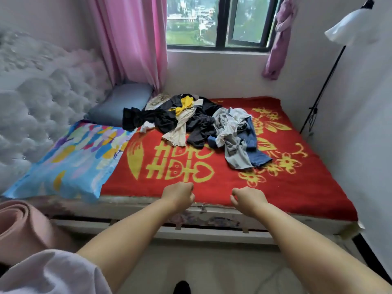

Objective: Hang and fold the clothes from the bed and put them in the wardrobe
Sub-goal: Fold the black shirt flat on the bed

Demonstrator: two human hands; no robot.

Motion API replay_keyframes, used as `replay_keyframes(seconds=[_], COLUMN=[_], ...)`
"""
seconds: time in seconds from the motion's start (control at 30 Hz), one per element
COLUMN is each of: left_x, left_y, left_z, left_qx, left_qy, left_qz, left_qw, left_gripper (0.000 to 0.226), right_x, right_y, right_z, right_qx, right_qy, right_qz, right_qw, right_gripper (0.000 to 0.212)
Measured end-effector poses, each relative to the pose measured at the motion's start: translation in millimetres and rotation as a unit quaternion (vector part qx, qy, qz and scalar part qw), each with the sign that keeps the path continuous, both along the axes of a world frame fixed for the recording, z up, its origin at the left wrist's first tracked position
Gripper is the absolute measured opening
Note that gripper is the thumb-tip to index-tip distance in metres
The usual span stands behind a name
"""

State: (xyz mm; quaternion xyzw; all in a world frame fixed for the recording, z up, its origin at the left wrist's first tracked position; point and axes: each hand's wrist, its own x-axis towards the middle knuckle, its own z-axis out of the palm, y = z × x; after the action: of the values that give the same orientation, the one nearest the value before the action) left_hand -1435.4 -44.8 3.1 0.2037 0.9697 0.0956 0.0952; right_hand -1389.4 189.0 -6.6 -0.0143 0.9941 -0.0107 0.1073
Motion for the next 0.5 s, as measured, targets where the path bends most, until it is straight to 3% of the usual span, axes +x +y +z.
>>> replay_keyframes(seconds=[0.37,0.5], left_x=[-222,-274], left_y=[50,75], left_z=[-3,-23], left_qx=[-0.036,-0.054], left_qy=[0.0,-0.031], left_qz=[-0.029,-0.043], left_qw=[0.999,0.997], left_gripper=[0.03,0.03], right_x=[-192,-234], right_y=[55,75], right_z=[-3,-26], right_qx=[-0.022,-0.025], right_qy=[0.016,-0.017], right_qz=[-0.069,-0.08], right_qw=[0.997,0.996], right_gripper=[0.027,0.026])
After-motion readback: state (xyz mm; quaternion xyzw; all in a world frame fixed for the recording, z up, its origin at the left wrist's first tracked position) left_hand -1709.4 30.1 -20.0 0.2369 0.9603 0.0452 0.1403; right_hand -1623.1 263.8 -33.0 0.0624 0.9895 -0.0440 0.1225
